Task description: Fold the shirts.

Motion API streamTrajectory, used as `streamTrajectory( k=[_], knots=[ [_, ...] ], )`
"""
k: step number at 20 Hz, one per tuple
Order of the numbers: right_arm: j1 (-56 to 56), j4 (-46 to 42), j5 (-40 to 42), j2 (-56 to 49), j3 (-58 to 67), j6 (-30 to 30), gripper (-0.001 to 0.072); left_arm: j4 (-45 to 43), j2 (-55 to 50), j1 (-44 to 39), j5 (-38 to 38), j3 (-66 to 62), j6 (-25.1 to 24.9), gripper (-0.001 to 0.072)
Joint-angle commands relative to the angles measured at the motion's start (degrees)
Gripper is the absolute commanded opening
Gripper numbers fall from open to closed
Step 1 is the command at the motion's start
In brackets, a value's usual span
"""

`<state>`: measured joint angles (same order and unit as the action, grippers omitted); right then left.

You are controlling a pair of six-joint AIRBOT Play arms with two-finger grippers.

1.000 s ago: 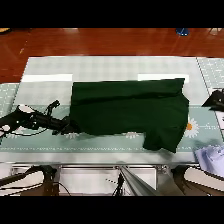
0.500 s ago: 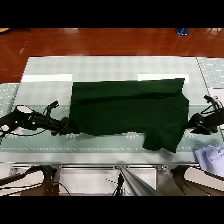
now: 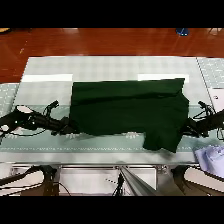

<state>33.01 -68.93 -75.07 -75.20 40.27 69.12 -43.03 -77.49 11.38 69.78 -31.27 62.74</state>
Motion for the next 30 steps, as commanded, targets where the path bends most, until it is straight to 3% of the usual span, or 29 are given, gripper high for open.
streamTrajectory(
  k=[1,3,4,8,11,15,19,22,30],
  knots=[
    [-2.73,1.25,5.22,0.07,-0.76,1.53,0.0166,0.02,0.02,0.04,-0.28,-0.61,-0.57,0.0019],
    [-5.60,1.22,5.25,0.09,-0.61,1.27,0.0042,0.02,0.02,0.04,-0.02,-1.75,-0.57,0.0019],
    [-6.75,1.51,4.74,0.17,-0.02,1.22,0.0031,0.02,0.04,0.04,0.48,-2.54,-0.55,0.0019],
    [-7.72,6.54,2.01,5.29,8.44,-0.85,0.0031,0.02,2.14,0.26,5.14,-10.45,-0.57,0.0019],
    [-7.76,9.70,5.60,9.16,18.99,1.46,0.0030,1.18,6.43,2.54,5.22,-20.68,-0.44,0.0018],
    [-11.02,10.49,12.20,6.03,25.20,3.69,0.0029,3.02,5.99,1.40,-1.18,-29.31,2.49,0.0019],
    [-14.64,10.86,27.34,1.05,25.27,7.10,0.0029,3.02,1.01,-2.23,-5.27,-33.42,3.61,0.0019],
    [-14.62,15.85,34.49,-2.97,25.27,7.34,0.0029,3.02,-3.69,-2.56,-9.22,-36.04,3.98,0.0019],
    [-14.67,22.56,39.56,-14.80,25.27,6.69,0.0030,3.02,-18.45,-5.84,-9.22,-42.40,3.98,0.0019]
  ],
)
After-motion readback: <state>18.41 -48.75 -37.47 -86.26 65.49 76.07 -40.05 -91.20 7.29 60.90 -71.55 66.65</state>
